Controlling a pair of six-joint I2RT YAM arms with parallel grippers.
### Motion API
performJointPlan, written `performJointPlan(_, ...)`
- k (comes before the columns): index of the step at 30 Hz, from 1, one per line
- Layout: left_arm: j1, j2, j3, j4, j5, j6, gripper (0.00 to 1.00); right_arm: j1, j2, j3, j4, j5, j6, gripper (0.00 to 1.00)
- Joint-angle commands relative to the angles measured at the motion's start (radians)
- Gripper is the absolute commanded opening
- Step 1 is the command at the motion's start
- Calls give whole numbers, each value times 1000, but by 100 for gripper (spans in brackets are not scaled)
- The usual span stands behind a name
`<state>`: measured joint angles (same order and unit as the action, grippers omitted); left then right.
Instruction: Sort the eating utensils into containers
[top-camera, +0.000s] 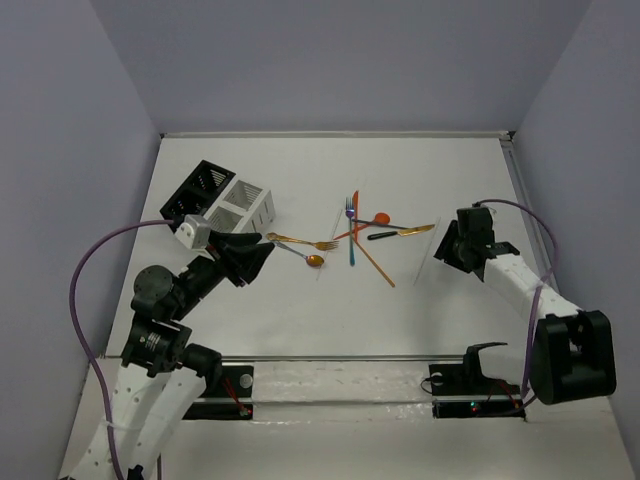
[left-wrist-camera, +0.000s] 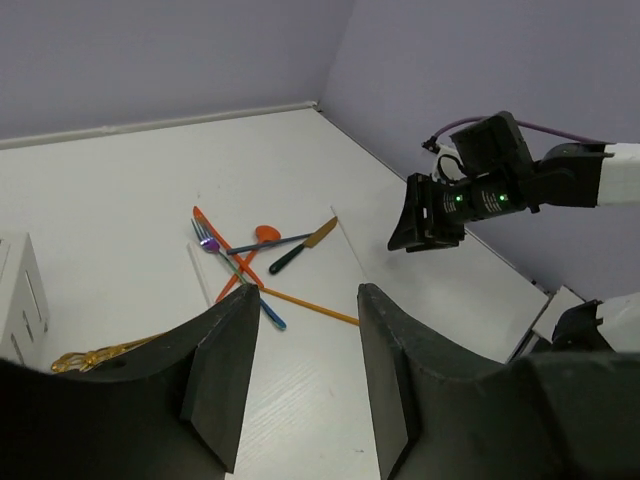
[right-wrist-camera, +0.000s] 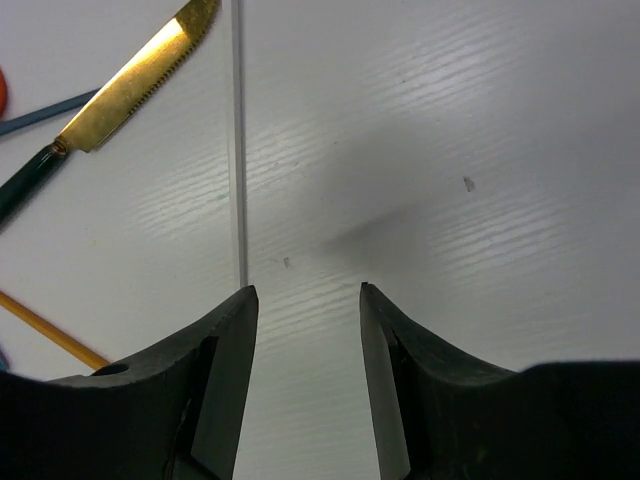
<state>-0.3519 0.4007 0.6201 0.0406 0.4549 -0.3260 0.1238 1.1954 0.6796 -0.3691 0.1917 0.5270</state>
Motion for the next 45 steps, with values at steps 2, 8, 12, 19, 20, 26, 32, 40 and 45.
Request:
performJointPlan(2,-25,-22,41,12,-33,21,58,5,139,84,53,-73,-31,50)
performJointPlan(8,-44,-34,46,-1,-58,28,62,98,250,155,39,-25,-24,47)
performJointPlan(12,-53,-33,46,-2,-62,30,62,128,325,196,18,12,-13,47)
performJointPlan(19,-62,-46,49,-10,-71,35,63,160,366,248,-45,101,14,41)
performJointPlan(20,-62,-45,49,-10,-73,36,63,160,366,255,-60,118,18,40)
performJointPlan(26,-71,-48,50,-11,-73,38,63,160,408,279,-88,123,36,38)
performJointPlan(32,-81,-48,50,-13,-78,39,63,160,475,296,-83,117,54,32)
performJointPlan(40,-81,-40,50,-13,-78,42,63,160,498,264,-57,127,83,15)
performJointPlan(45,-81,-26,49,-15,-79,42,63,160,411,229,-45,155,97,7)
